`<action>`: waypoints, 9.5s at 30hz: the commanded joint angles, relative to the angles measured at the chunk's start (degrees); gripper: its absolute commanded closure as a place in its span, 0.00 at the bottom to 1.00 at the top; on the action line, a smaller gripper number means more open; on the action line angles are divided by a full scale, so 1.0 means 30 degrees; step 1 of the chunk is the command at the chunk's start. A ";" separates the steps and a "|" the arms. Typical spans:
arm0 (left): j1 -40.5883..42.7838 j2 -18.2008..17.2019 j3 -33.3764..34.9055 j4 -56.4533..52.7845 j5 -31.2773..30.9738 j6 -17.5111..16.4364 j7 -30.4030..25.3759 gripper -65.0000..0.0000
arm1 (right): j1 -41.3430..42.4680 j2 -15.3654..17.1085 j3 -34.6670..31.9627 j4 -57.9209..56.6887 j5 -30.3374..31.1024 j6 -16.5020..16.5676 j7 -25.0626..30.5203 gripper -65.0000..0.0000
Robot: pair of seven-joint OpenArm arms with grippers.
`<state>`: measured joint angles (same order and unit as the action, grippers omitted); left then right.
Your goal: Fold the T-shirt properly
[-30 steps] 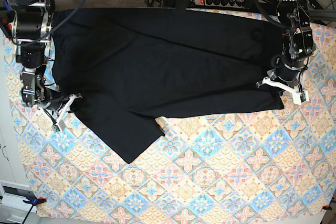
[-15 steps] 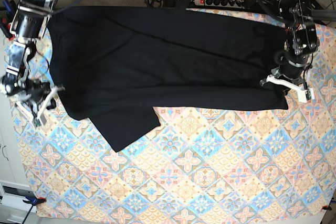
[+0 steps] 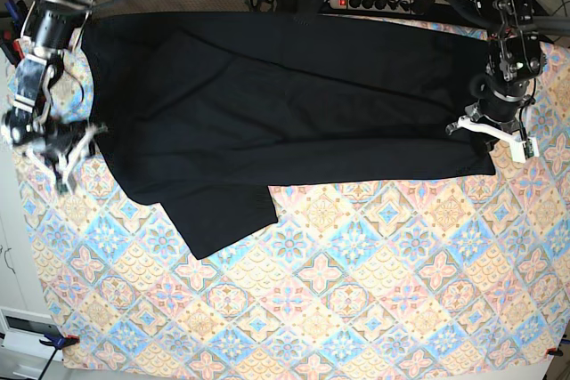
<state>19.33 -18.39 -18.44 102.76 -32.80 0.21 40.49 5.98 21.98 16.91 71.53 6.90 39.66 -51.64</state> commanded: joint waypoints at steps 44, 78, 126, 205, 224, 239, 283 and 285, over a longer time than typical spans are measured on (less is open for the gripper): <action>-0.0041 -0.0067 0.0329 0.0281 -0.0013 -0.0025 -0.0383 1.00 | 0.6960 0.0484 -0.6207 -1.2194 0.0441 0.0114 0.7058 0.55; 0.0750 -0.0448 -0.0844 0.0340 -0.0013 -0.0025 -0.0412 1.00 | -0.1568 0.0484 0.0357 0.1550 0.0559 0.0114 0.3161 0.96; 0.2538 0.0109 -0.0052 0.0281 0.0016 -0.0025 -0.0383 1.00 | 0.0571 0.0337 -0.3833 0.4158 0.0441 0.0114 -0.0942 0.67; 0.2420 0.0080 -0.0228 0.0428 -0.0013 -0.0025 -0.0471 1.00 | 0.0073 0.0396 -0.4947 0.1081 0.0588 0.0114 -0.1117 0.95; 0.3475 -0.0448 -0.1752 0.1366 -0.1244 -0.0055 -0.0471 1.00 | -0.5114 0.0484 -0.1401 0.9081 0.0588 0.0114 -0.2993 0.95; 0.4765 -0.0712 -0.1752 0.0897 -0.1947 -0.0055 -0.0383 1.00 | -0.7429 0.0513 -0.1342 1.1367 0.0588 0.0114 -0.3696 0.95; 0.4003 0.0402 -0.3627 -0.0949 -0.5991 -0.0055 -0.0354 0.46 | -0.2798 -0.1040 -0.3189 1.0722 -0.1756 0.0114 -0.3608 0.58; 0.4003 0.0783 -0.4008 0.0047 -0.5991 -0.0055 -0.0354 0.46 | -0.2007 -0.1567 -0.3687 0.9608 -0.1756 0.0114 -0.3579 0.58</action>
<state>31.14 -15.40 -29.91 101.82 -50.41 0.47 40.53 -0.43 16.51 5.52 99.48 1.72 40.27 -62.59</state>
